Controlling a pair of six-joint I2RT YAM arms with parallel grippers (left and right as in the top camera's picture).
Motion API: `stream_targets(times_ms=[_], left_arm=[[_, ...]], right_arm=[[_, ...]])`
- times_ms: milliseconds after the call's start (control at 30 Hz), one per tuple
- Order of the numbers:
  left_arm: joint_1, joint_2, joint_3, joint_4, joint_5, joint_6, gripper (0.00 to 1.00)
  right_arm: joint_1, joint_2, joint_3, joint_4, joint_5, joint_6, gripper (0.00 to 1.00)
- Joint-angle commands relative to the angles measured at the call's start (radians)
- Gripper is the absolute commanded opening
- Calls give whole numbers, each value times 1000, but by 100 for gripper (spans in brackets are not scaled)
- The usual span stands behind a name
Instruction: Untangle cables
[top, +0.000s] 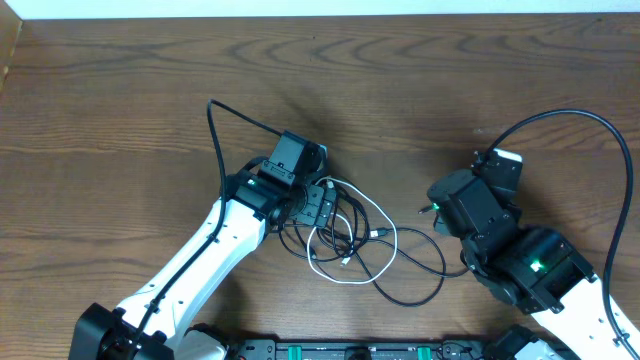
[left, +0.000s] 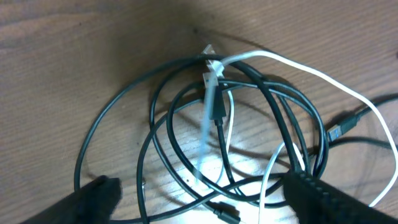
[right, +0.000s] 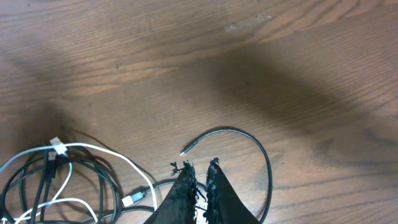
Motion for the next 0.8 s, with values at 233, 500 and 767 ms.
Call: stream_targets(times_ms=[233,500,767], left_arm=[[-4,10,-29,-48,-6,16,78],[-3,10,-124,97,-93,-96,78],[-3,10,-134,150,-231,-278,78]], right_arm=[[-5,5,8,-1,10,11,7],[-5,5,8,-10,2,11,6],[-5,5,8,-12,2,11,6]])
